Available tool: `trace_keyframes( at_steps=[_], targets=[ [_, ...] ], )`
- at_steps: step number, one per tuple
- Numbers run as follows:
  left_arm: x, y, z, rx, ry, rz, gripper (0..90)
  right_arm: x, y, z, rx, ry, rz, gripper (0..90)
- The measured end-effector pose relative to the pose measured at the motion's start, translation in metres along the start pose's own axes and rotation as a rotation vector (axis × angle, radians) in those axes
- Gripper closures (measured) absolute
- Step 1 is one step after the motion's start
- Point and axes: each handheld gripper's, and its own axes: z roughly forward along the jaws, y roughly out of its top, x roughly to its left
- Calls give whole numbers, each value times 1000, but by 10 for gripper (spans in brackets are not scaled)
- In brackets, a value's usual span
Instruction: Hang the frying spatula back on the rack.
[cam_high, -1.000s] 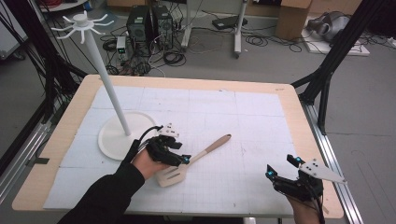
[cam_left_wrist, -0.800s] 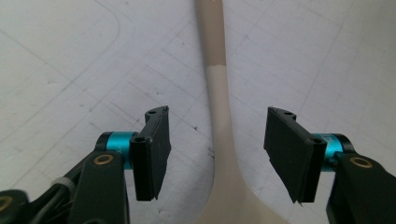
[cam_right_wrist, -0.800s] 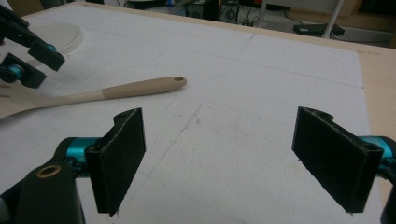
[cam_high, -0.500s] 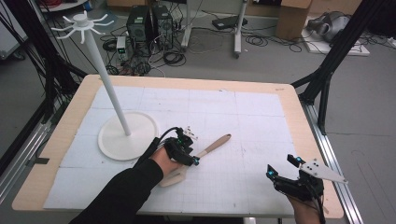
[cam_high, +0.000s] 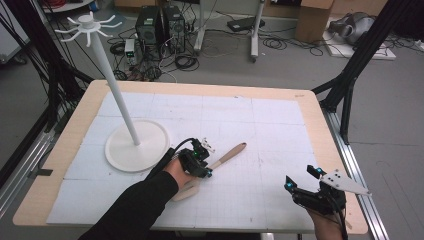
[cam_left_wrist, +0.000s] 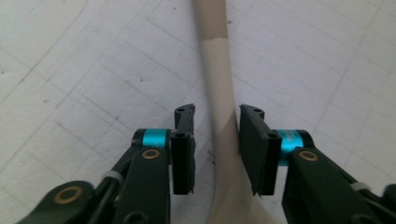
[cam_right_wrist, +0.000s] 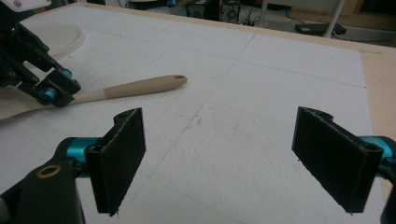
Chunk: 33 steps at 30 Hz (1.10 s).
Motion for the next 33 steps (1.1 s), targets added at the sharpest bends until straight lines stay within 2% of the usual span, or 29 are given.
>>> trace_keyframes(
  at_steps=[2,3,8,11,21,24,26,29,32,33],
  targets=[
    [-1,0,0,2,-14,22,730,0,0,0,-2,-3,-1,161],
    [-2,0,0,-1,-13,15,755,0,0,0,-3,-3,-4,161],
    [1,0,0,6,-27,-6,768,0,0,0,-1,1,-3,162],
    [-1,0,0,3,-19,8,775,0,0,0,-2,2,-3,162],
    [-2,-1,-2,-1,-12,6,778,0,0,0,1,3,8,164],
    [0,-4,-9,-35,-12,-1,778,0,0,0,-1,4,8,164],
    [0,-5,-15,-75,-11,-12,778,1,0,0,-4,11,11,164],
    [0,-8,-26,-151,-7,-26,777,3,2,3,-13,31,20,164],
    [1,-14,-40,-242,-27,-51,777,7,5,7,-13,46,23,164],
    [1,-14,-40,-242,-27,-51,777,9,7,9,-14,52,22,163]
  ],
)
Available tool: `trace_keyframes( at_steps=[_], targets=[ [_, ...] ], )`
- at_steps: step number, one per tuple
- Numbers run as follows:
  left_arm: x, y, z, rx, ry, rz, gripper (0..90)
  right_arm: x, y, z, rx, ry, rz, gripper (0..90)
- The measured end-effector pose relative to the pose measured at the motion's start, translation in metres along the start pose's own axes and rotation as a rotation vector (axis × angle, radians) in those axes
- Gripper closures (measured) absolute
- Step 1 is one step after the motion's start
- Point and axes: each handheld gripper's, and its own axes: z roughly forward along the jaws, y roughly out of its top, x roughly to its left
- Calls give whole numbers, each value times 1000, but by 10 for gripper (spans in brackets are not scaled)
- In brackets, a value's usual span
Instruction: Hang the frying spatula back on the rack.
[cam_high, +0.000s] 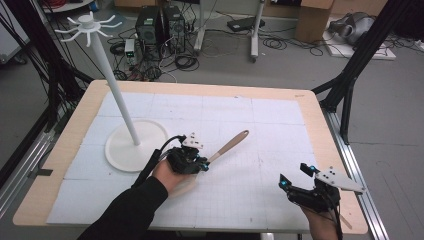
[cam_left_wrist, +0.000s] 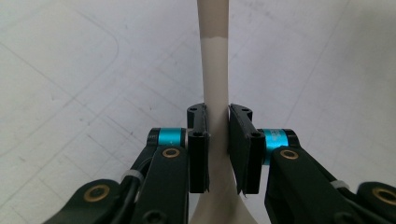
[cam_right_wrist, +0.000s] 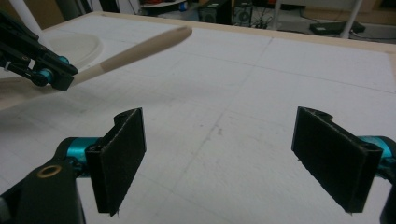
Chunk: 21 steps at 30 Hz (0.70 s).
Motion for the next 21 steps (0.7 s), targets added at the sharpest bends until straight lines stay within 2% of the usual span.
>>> trace_keyframes(
  at_steps=[1,2,5,6,7,8,9,10,11,13,16,21],
  targets=[
    [0,-2,-4,-37,-3,-4,777,0,0,0,0,0,0,163],
    [0,-5,-13,-81,-5,-9,776,6,4,6,-2,23,8,163],
    [-1,-11,-24,-156,-4,-26,777,17,9,17,6,70,-10,163],
    [-1,-11,-24,-156,-4,-26,777,17,9,17,6,70,-10,163],
    [-3,-13,-32,-198,2,-21,776,26,12,25,16,112,-28,163],
    [-3,-13,-32,-198,2,-21,776,31,15,29,16,129,-34,163],
    [-5,-14,-39,-233,10,-14,776,35,17,33,13,145,-41,163],
    [-5,-14,-39,-233,10,-14,776,35,17,33,13,145,-41,163],
    [-8,-15,-46,-270,13,-5,776,45,25,42,3,175,-54,163],
    [-12,-17,-52,-302,17,4,776,52,33,48,-7,196,-54,163],
    [-17,-20,-59,-331,21,46,776,64,47,60,-36,231,-70,163],
    [-22,-24,-66,-390,2,51,776,83,68,77,-78,301,-72,164]
  ],
)
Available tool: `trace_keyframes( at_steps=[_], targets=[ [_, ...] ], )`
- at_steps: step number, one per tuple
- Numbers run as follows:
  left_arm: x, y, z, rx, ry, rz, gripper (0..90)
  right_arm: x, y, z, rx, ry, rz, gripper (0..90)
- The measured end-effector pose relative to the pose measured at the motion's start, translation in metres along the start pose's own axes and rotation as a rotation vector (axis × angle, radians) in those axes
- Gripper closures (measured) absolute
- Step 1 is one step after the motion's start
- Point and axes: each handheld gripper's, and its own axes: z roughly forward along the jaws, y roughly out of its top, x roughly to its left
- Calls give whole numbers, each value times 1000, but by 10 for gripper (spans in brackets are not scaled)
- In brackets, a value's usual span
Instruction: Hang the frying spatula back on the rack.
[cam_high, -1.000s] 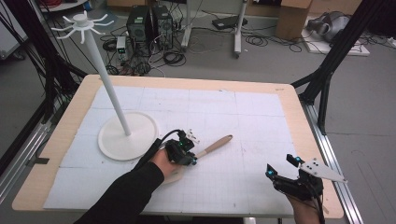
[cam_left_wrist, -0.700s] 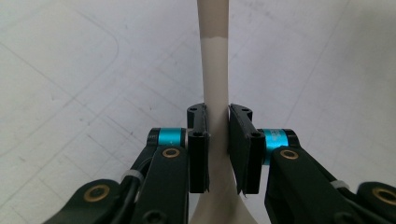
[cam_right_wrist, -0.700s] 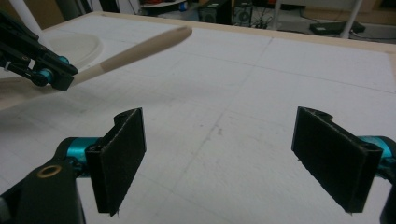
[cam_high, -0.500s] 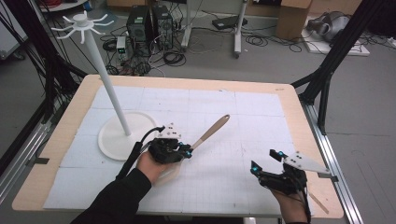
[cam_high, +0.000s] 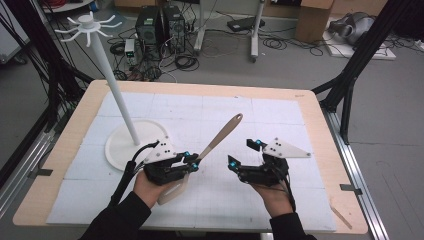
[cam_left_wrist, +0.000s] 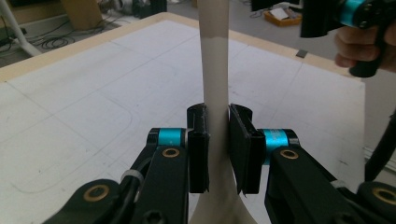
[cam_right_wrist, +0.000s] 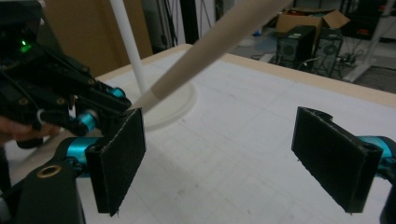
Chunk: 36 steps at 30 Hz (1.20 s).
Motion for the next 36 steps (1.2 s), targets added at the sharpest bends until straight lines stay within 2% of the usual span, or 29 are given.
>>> trace_keyframes(
  at_steps=[6,7,10,15,26,30,32,36],
  targets=[
    [-2,-2,-5,-27,-29,14,775,7,16,18,-29,57,1,207],
    [-3,-3,-5,-31,-33,18,775,7,16,18,-29,57,1,207],
    [-2,-5,-6,-36,-45,23,775,11,23,22,-68,104,3,266],
    [-2,-6,-8,-50,-58,22,775,13,28,25,-80,137,3,311],
    [-3,-4,-13,-63,-56,30,774,21,50,27,-100,180,-29,436],
    [-3,-3,-17,-71,-54,35,774,25,59,30,-90,192,-45,565],
    [-2,-3,-18,-76,-54,38,774,27,62,31,-99,207,-49,600],
    [-2,-2,-21,-85,-64,37,774,32,67,32,-103,221,-67,611]
  ],
)
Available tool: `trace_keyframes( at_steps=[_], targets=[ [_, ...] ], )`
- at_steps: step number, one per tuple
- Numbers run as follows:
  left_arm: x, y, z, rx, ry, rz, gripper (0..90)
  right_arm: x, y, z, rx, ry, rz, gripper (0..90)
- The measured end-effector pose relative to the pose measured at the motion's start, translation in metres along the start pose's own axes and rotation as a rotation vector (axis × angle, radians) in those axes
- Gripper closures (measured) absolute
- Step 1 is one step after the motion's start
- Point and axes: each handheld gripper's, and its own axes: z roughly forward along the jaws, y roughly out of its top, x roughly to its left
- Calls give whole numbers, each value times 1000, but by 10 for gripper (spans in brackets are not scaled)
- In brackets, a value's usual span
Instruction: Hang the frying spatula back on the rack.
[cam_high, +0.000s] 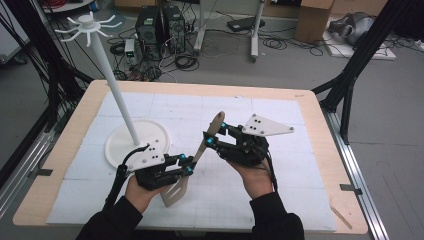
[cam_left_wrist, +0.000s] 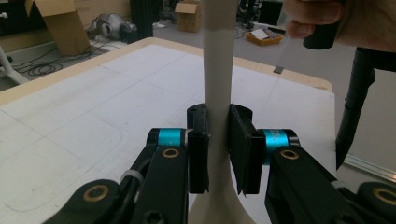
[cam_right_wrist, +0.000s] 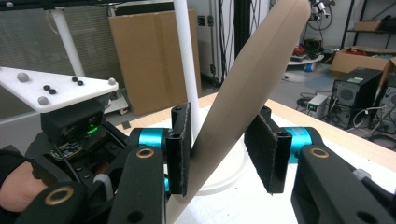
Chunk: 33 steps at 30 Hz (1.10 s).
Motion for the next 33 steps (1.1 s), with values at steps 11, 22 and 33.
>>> trace_keyframes(
  at_steps=[11,22,33],
  targets=[
    [-2,2,-6,-43,-47,5,771,11,13,0,-8,71,-42,646],
    [-6,2,-8,-66,-145,26,761,28,27,8,25,269,-115,701],
    [-2,6,-12,-149,-271,13,684,26,28,8,29,389,-116,704]
  ],
)
